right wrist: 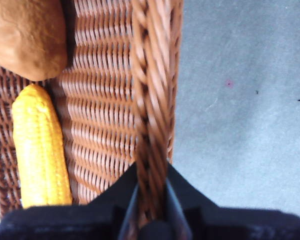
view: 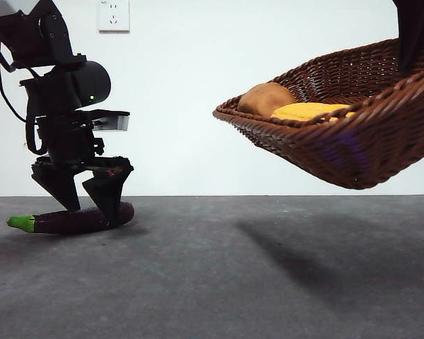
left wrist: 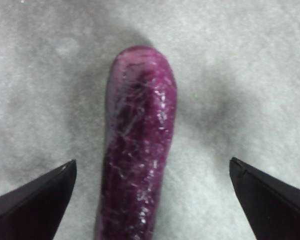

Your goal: Help me put the vegetables on the table into the basket

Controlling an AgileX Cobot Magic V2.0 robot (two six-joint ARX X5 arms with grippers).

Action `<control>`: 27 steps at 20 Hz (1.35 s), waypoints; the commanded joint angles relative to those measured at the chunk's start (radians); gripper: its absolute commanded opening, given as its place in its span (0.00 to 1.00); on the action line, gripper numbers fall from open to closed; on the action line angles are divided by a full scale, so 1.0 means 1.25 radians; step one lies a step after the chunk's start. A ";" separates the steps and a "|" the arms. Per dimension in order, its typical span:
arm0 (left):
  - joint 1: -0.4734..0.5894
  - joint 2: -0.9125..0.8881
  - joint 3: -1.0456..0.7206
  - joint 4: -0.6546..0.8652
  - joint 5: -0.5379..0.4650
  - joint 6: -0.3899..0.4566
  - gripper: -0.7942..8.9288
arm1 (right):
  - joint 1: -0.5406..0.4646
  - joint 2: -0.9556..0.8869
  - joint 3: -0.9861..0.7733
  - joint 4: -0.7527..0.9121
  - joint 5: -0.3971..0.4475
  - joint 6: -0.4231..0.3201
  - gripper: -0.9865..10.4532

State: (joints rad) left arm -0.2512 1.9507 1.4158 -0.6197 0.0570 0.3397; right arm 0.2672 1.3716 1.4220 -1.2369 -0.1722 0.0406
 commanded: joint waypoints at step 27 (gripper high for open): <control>-0.086 -0.381 0.001 -0.066 0.511 -0.357 0.08 | 0.000 0.001 -0.006 0.024 -0.009 0.032 0.07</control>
State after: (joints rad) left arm -0.3527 1.4734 1.4174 -0.7071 0.6910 -0.0700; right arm 0.2672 1.3716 1.4220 -1.2247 -0.1730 0.0570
